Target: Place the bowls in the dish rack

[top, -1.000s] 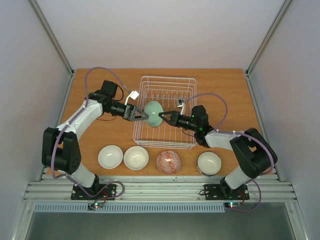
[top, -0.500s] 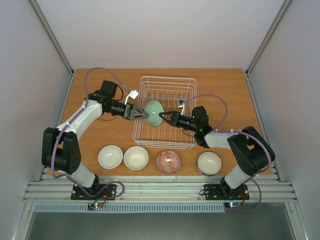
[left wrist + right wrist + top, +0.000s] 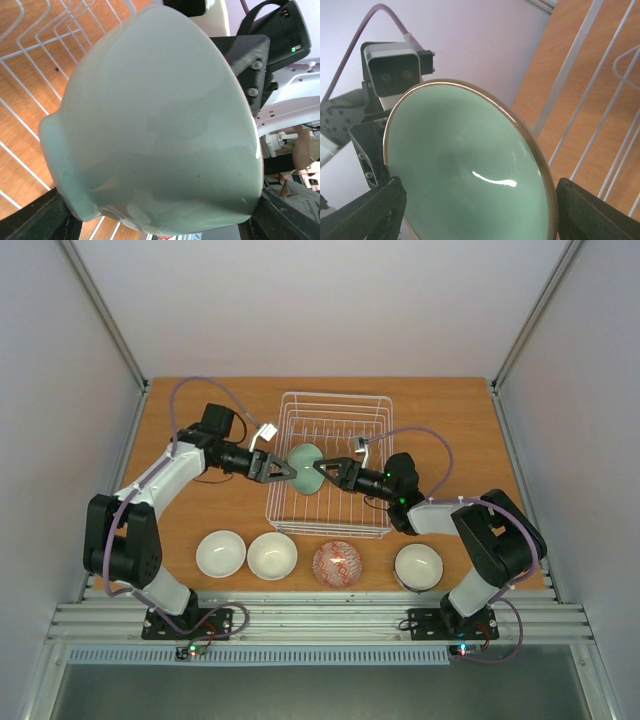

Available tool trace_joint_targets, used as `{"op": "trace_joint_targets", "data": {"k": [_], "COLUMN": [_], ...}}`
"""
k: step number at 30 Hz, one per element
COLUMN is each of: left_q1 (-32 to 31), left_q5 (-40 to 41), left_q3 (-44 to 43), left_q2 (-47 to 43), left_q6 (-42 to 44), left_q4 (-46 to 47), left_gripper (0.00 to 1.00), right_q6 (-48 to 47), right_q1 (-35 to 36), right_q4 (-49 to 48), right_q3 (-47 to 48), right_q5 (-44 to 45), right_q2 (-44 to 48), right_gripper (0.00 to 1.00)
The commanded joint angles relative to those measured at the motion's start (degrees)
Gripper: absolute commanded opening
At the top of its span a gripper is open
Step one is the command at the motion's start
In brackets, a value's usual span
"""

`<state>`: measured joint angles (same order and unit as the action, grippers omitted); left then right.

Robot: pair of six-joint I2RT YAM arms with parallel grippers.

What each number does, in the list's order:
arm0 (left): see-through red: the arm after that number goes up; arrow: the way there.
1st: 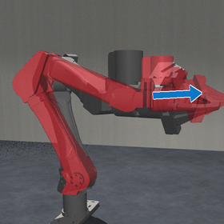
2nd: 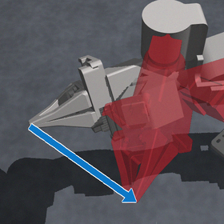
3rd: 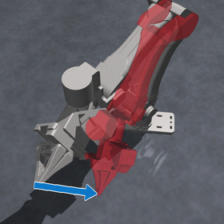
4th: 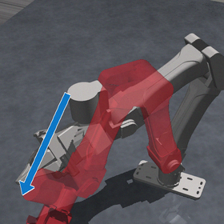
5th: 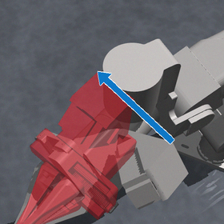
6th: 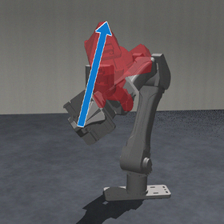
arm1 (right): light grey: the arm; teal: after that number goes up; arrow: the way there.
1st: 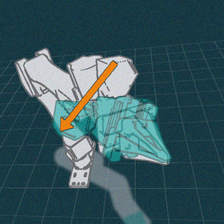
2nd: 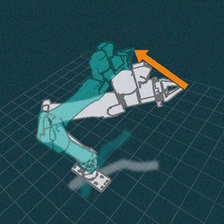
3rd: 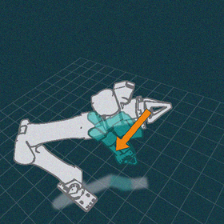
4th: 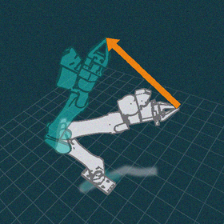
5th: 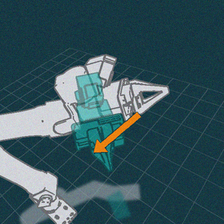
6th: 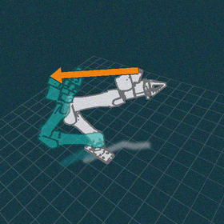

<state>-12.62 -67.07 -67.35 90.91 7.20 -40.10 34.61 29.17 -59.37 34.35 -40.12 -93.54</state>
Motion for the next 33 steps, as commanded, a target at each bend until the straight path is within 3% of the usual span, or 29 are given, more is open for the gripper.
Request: {"op": "trace_joint_targets", "data": {"k": [1,5,9,15,25,33], "left_q1": [0.26,-0.01,-1.9,-7.8,-14.34,-20.55], "left_q5": [3.95,7.34,13.71,25.19,52.79,65.02], "left_q3": [0.97,0.46,-1.87,-10.66,-28.36,-35.21], "left_q2": [-0.09,-1.07,-1.62,0.55,8.12,15.22], "left_q6": [-0.28,-1.64,-3.04,-3.41,-0.9,0.62], "left_q4": [3.98,5.74,6.96,5.18,-0.43,-2.49], "left_gripper": [0.0,0.0,0.01,0.0,0.0,0.01], "right_q6": [-1.75,-8.72,-18.51,-28.3,-27.51,-27.74], "right_q1": [0.19,0.19,0.18,0.88,1.33,1.37], "right_q4": [-3.64,12.84,35.31,68.12,79.46,83.53], "right_q3": [1.67,1.54,3.01,8.34,2.51,0.52], "right_q5": [-0.7,4.15,13.37,34.17,38.16,42.91], "right_q2": [2.15,8.69,18.51,31.43,45.41,49.64], "right_gripper": [0.86,0.98,0.99,0.98,0.98,0.98]}}
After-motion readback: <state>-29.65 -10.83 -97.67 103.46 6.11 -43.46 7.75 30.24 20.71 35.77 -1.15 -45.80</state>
